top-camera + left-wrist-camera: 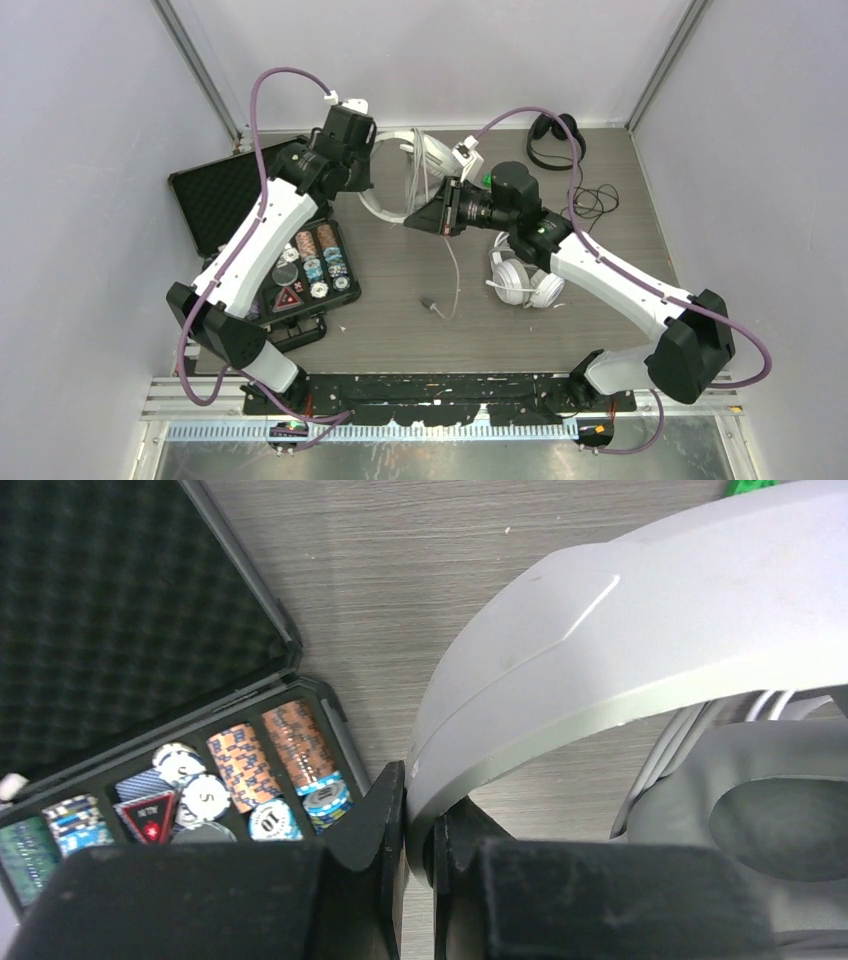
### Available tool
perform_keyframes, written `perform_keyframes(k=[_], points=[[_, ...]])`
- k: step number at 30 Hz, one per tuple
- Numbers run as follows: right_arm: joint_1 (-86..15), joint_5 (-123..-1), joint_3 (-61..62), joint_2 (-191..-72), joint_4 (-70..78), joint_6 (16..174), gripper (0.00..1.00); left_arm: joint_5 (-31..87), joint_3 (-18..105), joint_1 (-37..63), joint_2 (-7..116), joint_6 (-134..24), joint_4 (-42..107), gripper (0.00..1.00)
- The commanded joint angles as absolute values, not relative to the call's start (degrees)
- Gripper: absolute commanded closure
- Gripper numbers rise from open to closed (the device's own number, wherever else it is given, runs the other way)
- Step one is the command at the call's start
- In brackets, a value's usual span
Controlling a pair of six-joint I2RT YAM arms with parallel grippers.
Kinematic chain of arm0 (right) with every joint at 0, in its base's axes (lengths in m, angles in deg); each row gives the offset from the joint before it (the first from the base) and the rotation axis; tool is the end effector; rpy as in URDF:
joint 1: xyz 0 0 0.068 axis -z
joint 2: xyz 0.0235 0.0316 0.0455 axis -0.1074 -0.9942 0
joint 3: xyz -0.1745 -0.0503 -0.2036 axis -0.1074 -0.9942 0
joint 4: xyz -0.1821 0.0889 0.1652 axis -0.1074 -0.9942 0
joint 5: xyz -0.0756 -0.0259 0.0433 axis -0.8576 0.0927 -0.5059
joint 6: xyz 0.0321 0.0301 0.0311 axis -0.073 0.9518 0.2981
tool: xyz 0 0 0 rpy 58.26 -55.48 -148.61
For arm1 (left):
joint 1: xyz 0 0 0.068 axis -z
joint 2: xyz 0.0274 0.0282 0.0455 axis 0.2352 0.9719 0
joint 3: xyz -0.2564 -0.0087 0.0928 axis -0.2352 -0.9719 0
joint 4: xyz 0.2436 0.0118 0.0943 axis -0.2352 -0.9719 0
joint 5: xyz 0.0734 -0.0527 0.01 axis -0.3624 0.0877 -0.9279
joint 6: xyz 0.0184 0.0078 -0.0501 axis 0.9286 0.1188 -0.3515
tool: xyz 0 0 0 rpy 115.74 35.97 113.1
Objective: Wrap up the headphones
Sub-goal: Wrap the headphones cable around the headphones.
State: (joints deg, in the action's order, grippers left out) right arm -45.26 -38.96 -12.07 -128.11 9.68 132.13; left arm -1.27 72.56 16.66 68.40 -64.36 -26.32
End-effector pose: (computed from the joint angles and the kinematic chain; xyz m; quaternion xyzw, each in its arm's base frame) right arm 0.2357 0.2152 0.3483 -0.1401 0.7455 0.5625 0.3290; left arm 0.2818 -0.1499 0.4139 0.0041 0.9083 -0.0159 0.4180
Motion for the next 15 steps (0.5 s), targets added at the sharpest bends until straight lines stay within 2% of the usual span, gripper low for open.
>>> perform_keyframes(k=[1, 15], points=[[-46.4, -45.4, -10.9, -124.4, 6.3, 124.8, 0.79, 0.5, 75.1, 16.4, 64.2, -73.4, -19.0, 1.00], [-50.9, -55.7, -14.8, -121.4, 6.1, 116.1, 0.80, 2.1, 75.5, 16.4, 62.0, -82.2, -17.4, 1.00]])
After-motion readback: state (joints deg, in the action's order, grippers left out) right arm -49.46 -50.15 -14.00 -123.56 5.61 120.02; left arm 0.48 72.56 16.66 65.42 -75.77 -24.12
